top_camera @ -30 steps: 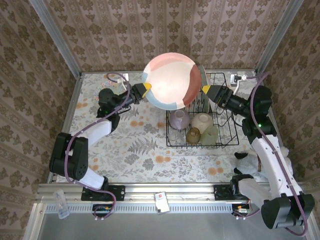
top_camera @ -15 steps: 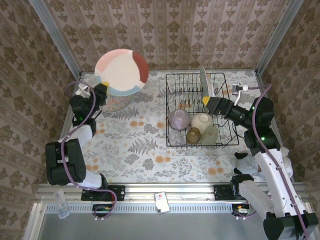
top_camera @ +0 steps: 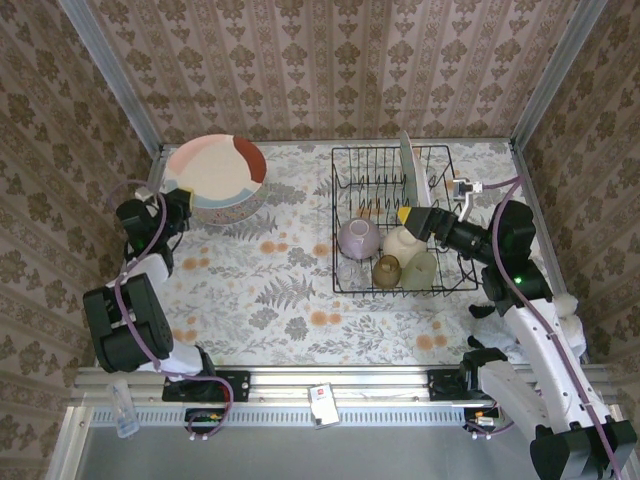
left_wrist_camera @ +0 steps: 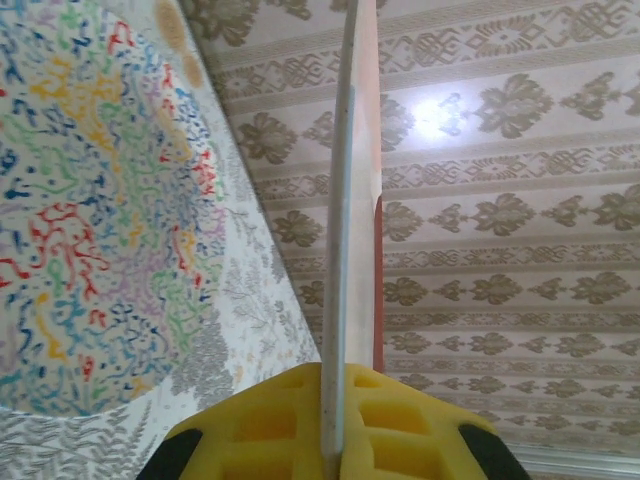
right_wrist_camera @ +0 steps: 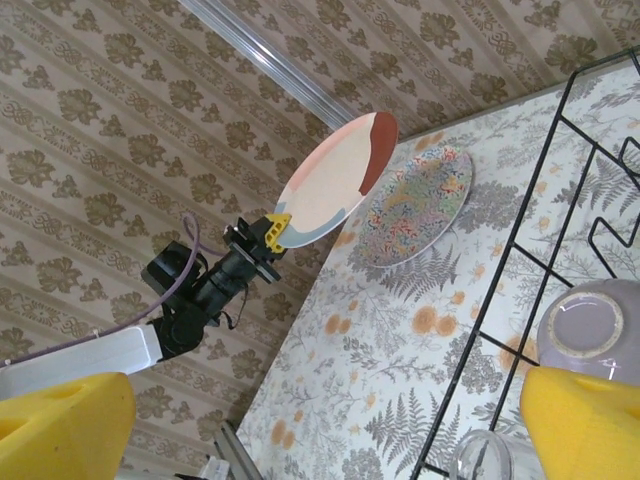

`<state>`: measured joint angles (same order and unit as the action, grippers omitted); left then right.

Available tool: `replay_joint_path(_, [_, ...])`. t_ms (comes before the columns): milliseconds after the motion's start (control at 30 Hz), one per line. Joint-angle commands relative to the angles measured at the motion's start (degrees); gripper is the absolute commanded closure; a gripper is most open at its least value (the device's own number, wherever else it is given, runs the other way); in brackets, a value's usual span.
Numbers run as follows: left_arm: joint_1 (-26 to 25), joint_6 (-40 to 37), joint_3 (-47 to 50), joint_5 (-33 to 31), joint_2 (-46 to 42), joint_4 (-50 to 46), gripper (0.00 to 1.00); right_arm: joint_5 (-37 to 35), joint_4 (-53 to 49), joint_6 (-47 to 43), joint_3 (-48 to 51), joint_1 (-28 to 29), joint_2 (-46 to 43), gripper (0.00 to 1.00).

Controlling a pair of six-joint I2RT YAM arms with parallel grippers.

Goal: Unload the mixed dishes from the dish rack

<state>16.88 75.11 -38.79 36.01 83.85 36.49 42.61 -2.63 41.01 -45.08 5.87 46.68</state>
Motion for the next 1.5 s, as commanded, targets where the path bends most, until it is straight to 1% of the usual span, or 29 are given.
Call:
replay_joint_path(0, [0.8, -2.9, -3.2, 2.1, 2.7, 0.0, 1.00, -1.2, -1.6, -1.6, 1.5, 0.4, -2.3, 0.00])
replay_joint_path(133, [0.8, -5.8, -5.8, 1.8, 6.3, -2.5, 1.00, -1.4, -2.4, -1.7, 2.3, 0.5, -4.0, 0.00])
replay_joint_path(267, [0.9, -5.1, -7.1, 2.3, 10.7, 1.8, 1.00, -0.9, -3.7, -2.0, 2.7, 0.5, -5.3, 0.00])
replay_joint_path(433, [0.6, -5.9, -10.1, 4.2, 15.9, 2.1, 1.00, -1.3, -7.3, -2.8, 2.6, 0.8, -6.7, 0.00])
replay_joint_path(700, [0.8, -8.0, -12.8, 4.0, 20.9, 0.8, 1.00, -1.7, -10.3, -2.9, 2.8, 1.2, -9.1, 0.00])
replay_joint_path(967, [0.8, -9.0, -15.4, 4.9, 26.4, 3.3, 1.00, -1.8, -10.6, -2.6, 2.5, 1.3, -9.2, 0.00])
replay_joint_path(1200, [0.9, -8.7, -16.3, 4.2, 29.5, 4.3, 1.00, -2.1, -10.4, -2.4, 2.5, 1.6, -8.8, 0.00])
replay_joint_path(1300, [0.9, -9.0, -16.4, 3.9, 29.9, 4.0, 0.94, -2.2, -10.5, -2.4, 2.4, 1.7, -8.6, 0.00])
replay_joint_path(1467, [0.8, -11.5, -17.3, 3.2, 29.2, -0.7, 0.80, -2.0, -8.8, -1.4, 2.8, 1.9, -8.1, 0.00])
